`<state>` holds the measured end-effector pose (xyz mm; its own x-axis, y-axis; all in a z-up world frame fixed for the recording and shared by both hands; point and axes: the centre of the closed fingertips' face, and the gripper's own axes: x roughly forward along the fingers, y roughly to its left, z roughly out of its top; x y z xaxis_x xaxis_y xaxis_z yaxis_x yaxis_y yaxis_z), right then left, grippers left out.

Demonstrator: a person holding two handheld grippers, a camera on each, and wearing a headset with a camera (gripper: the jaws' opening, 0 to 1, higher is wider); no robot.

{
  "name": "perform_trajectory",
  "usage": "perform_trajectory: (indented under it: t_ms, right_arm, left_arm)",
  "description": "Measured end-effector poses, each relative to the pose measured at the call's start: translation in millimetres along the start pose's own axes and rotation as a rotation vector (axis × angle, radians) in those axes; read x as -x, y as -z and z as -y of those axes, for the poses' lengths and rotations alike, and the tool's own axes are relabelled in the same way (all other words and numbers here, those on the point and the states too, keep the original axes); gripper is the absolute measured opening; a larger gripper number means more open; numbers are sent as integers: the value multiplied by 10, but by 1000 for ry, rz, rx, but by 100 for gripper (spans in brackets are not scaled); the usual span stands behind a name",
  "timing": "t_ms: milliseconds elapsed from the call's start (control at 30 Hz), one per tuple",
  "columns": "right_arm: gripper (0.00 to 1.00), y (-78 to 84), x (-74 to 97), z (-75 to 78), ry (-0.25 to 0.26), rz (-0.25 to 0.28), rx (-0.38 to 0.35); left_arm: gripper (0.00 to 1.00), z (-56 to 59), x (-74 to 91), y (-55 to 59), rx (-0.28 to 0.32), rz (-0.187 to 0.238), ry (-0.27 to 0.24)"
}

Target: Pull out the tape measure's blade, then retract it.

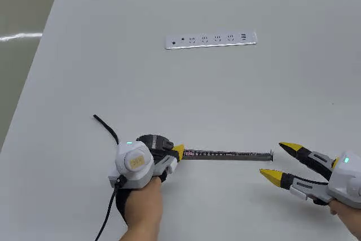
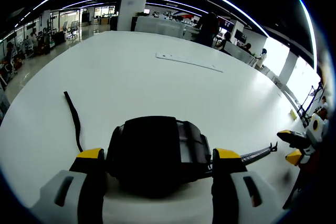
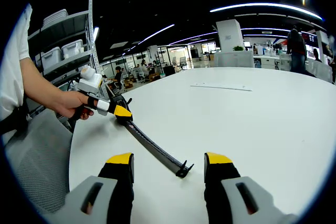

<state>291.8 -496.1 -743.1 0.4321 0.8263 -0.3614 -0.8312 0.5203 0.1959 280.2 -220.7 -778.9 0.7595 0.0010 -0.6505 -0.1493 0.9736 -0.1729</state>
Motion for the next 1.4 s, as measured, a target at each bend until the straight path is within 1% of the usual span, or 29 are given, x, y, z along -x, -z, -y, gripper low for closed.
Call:
perform_trajectory:
  t_ms: [33, 167, 200, 533, 733, 933, 1200, 1400]
  right_arm:
    - [54, -1, -6, -2, -2, -1, 0]
    - [54, 4, -24, 1, -10, -4, 3]
    - [54, 4, -28, 5, -12, -4, 3]
    - [52, 10, -72, 3, -25, -9, 4]
    - [52, 14, -94, 6, -30, -13, 8]
    - [52, 21, -112, 7, -36, -13, 9]
    - [50, 60, -130, 31, -41, -17, 12]
    - [48, 61, -137, 46, -44, -17, 16]
  left_arm:
    - [83, -7, -9, -2, 12, -1, -5]
    - [82, 20, -28, -12, 10, -2, -6]
    - [82, 22, -32, -15, 20, -2, -8]
    - [80, -14, -71, -18, 46, -7, -29]
    - [80, -17, -73, -15, 42, -11, -35]
    - [79, -30, -84, -10, 42, -12, -56]
    - [79, -36, -92, 8, 20, -14, -74]
    - [80, -42, -91, 7, 11, -14, -79]
